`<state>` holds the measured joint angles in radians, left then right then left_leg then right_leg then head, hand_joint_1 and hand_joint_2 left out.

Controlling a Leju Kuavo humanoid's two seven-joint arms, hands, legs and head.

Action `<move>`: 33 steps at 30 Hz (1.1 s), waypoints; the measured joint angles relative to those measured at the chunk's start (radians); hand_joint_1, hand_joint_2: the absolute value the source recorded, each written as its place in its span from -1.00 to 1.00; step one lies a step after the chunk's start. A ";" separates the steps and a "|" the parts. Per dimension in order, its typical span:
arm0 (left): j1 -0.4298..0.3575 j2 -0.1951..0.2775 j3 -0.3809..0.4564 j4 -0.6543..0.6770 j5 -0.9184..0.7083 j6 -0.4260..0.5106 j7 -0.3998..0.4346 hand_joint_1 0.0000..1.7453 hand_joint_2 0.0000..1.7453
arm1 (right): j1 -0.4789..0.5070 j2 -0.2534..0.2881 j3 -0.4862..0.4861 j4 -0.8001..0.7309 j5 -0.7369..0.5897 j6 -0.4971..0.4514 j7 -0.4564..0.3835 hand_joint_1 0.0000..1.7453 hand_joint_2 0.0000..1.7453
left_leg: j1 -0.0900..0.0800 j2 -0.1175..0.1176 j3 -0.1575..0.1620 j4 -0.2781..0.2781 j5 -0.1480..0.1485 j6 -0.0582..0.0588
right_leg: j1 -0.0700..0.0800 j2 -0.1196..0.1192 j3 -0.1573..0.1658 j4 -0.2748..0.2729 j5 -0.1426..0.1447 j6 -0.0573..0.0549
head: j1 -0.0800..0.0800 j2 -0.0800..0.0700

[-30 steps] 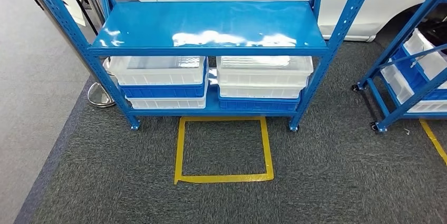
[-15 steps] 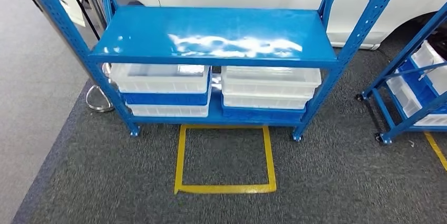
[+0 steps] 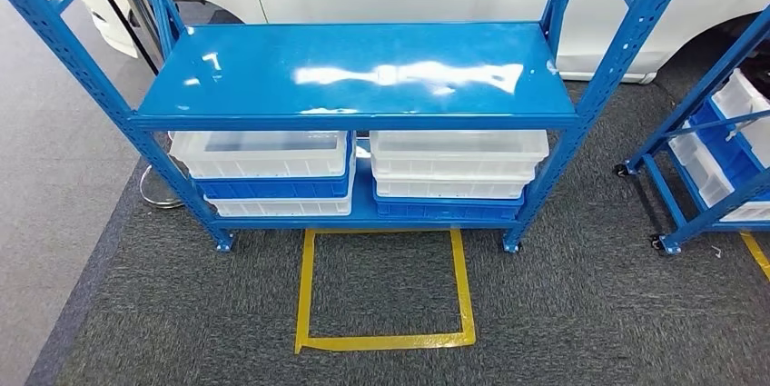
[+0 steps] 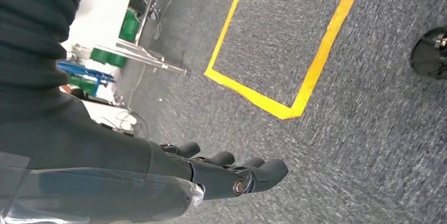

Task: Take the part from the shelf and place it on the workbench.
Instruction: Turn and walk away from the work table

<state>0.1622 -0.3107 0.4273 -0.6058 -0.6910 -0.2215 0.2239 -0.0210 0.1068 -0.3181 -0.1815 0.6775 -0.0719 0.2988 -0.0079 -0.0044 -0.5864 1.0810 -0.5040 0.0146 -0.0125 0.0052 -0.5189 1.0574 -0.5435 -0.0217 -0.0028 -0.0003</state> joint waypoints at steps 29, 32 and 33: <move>-0.010 0.008 -0.003 0.023 0.006 0.004 -0.013 -1.00 -1.00 | 0.003 -0.001 -0.003 0.000 0.000 0.008 -0.013 -1.00 1.00 | -0.003 0.000 -0.011 0.055 -0.012 0.004 | 0.007 -0.004 0.002 0.003 -0.003 -0.010 | 0.000 0.000; -0.010 0.010 -0.006 0.028 0.006 0.004 -0.013 -1.00 -1.00 | 0.002 0.003 -0.003 0.000 0.000 0.010 -0.013 -1.00 1.00 | -0.019 0.001 0.000 -0.021 -0.007 0.034 | 0.007 -0.005 0.017 -0.002 -0.010 0.004 | 0.002 0.000; -0.010 0.010 -0.006 0.028 0.006 0.004 -0.014 -1.00 -1.00 | 0.001 0.003 -0.003 0.000 0.001 0.010 -0.013 -1.00 1.00 | -0.018 0.000 0.010 -0.039 -0.001 0.040 | 0.008 -0.006 0.023 0.000 -0.008 0.010 | 0.002 0.000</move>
<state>0.1522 -0.3005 0.4209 -0.5777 -0.6846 -0.2178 0.2104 -0.0197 0.1096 -0.3212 -0.1814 0.6781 -0.0614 0.2853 -0.0259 -0.0048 -0.5767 1.0420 -0.5047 0.0549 -0.0043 -0.0004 -0.4957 1.0579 -0.5511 -0.0113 -0.0011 -0.0002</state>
